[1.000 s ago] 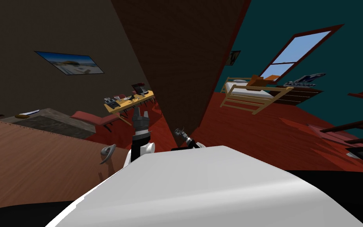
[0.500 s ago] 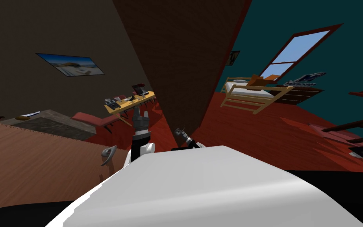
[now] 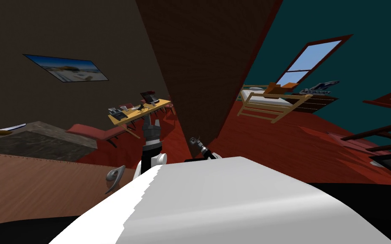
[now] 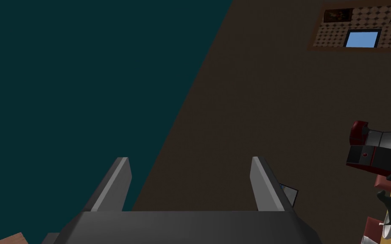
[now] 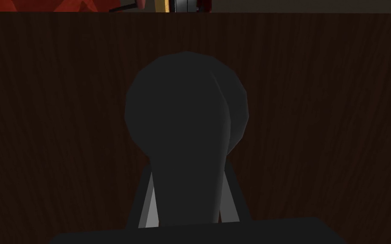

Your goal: Push the door open

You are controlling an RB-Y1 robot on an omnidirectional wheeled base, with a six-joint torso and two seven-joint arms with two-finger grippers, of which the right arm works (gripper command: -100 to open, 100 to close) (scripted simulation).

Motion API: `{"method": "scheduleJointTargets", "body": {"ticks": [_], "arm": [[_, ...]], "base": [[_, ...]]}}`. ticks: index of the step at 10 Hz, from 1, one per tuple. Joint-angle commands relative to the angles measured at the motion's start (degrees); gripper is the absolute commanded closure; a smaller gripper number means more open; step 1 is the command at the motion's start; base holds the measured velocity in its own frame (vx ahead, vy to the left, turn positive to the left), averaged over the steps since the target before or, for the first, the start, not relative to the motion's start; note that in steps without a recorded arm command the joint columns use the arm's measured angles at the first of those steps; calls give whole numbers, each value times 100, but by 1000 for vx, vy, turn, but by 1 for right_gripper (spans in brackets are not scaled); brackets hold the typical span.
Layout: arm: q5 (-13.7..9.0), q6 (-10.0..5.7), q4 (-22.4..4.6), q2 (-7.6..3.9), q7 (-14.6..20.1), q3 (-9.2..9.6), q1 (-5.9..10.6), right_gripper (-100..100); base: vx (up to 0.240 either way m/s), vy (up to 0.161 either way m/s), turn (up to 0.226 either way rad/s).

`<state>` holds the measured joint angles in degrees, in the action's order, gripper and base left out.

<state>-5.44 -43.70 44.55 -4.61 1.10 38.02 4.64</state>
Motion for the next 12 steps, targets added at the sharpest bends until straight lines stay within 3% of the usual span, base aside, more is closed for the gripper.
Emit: {"method": "scheduleJointTargets", "body": {"ticks": [1, 12], "arm": [[-28, 20, 90, -31, -73, -181, -16, 100], [-90, -11, -140, 243, -385, -906, 3, 100]], "base": [[163, 168, -66], [92, 111, -58]]}}
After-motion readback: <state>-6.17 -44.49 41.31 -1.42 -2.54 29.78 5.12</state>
